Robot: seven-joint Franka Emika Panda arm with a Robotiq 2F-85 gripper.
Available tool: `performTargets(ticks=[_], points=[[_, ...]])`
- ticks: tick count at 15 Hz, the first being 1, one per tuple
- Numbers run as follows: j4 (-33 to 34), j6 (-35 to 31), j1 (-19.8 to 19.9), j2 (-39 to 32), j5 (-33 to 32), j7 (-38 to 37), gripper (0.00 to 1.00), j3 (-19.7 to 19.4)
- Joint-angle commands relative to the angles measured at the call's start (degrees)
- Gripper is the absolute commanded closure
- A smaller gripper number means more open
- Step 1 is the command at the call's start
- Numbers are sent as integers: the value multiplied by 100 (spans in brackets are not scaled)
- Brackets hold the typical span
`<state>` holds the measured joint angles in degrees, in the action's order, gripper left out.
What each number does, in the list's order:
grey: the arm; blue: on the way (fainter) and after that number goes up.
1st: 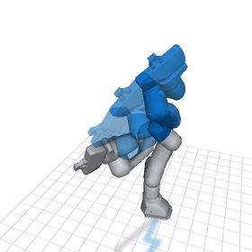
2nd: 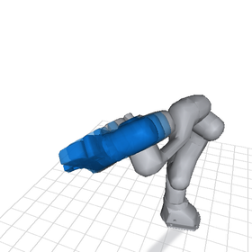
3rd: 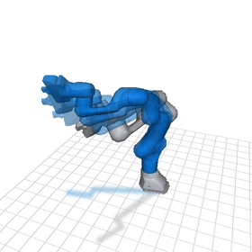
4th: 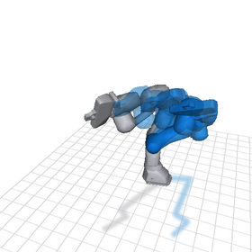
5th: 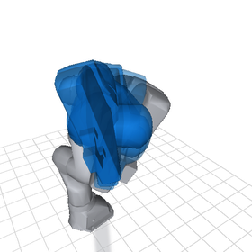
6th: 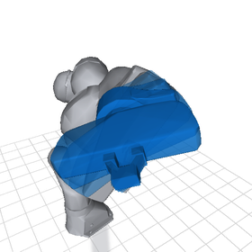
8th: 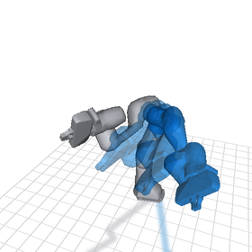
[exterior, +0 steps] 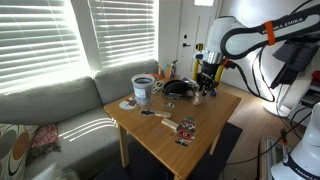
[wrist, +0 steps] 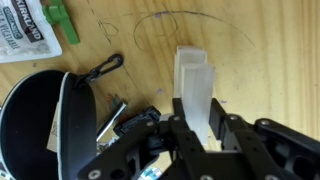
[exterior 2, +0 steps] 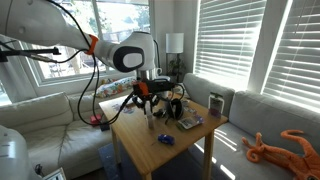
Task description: Add a block to the block stack
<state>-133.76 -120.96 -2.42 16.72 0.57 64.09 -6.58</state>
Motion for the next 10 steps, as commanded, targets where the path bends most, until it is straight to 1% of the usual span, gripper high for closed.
performTargets(ticks=[1, 10], points=[[2, 104, 25, 55, 4, -10, 93, 29], [-7, 106, 46, 33, -32, -20, 93, 28]])
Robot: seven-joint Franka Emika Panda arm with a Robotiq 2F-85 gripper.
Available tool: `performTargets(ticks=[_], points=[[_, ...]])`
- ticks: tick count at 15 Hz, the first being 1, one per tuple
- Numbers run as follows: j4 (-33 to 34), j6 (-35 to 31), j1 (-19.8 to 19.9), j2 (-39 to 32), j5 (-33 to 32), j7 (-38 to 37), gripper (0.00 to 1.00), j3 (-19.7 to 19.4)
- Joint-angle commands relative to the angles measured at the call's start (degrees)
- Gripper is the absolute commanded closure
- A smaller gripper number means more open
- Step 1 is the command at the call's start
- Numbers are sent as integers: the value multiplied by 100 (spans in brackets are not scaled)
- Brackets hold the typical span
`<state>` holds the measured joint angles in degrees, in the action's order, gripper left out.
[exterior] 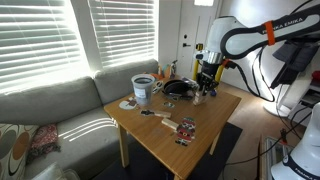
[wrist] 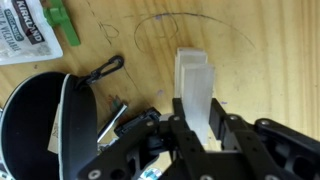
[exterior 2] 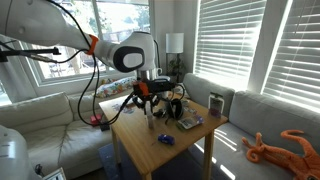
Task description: Add a block to the block stack
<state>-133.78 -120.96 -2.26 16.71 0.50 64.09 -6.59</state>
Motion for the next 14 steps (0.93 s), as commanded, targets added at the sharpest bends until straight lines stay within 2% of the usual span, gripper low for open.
performTargets(ticks=[1, 14], points=[[-6, 103, 34, 23, -41, -26, 93, 33], [-1, 0, 47, -112, -111, -53, 93, 54]])
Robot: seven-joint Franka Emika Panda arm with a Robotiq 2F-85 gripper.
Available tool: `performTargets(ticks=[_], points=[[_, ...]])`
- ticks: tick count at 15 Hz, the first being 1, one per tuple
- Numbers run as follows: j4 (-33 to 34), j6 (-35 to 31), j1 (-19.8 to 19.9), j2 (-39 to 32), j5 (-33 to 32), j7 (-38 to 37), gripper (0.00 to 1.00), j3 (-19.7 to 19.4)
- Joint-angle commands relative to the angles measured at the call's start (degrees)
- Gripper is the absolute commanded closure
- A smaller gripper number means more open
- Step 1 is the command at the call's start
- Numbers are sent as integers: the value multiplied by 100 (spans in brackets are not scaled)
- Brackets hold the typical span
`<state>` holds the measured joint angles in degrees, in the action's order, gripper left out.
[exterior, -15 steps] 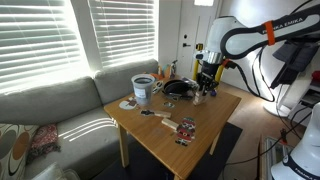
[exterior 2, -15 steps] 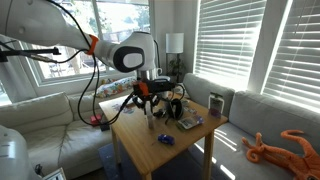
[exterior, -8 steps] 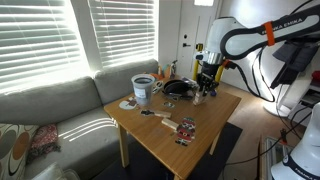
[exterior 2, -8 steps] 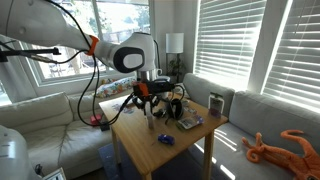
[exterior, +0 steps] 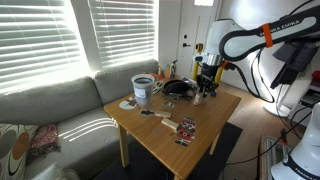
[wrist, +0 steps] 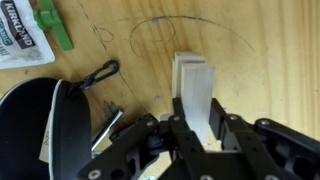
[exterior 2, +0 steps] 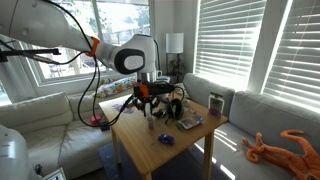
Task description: Add a block to the block stack
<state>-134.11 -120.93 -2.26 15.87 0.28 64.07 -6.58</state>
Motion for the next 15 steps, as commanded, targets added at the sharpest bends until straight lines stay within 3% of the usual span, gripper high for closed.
performTargets(ticks=[1, 2, 4, 10, 14, 15], points=[[32, -2, 48, -40, -94, -62, 93, 57], [35, 9, 50, -48, -107, -64, 46, 60], [41, 6, 51, -50, -122, -76, 41, 67], [185, 135, 19, 219, -95, 12, 0, 72], [145, 48, -142, 828, 63, 464, 0, 41], [263, 17, -55, 382, -19, 179, 0, 42]])
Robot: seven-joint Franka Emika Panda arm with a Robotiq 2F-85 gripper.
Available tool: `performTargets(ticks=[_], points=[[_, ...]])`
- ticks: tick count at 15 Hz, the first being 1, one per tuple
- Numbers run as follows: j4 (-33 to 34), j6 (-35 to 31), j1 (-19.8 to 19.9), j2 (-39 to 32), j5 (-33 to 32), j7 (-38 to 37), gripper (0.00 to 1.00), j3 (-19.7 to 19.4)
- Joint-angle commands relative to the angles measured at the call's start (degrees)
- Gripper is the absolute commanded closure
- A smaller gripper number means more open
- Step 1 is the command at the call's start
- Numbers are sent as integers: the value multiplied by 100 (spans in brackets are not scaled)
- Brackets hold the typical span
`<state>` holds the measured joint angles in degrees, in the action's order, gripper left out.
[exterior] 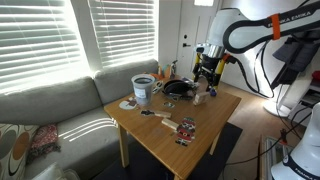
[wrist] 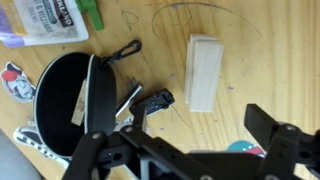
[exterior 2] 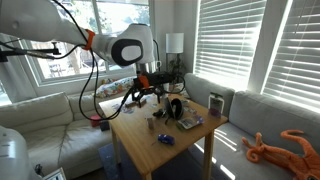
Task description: Add a block to the block stack
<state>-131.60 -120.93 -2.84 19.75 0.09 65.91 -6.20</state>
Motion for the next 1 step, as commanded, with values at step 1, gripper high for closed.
performTargets(ticks=[1], points=[[14, 18, -36, 132, 4, 70, 0, 0]])
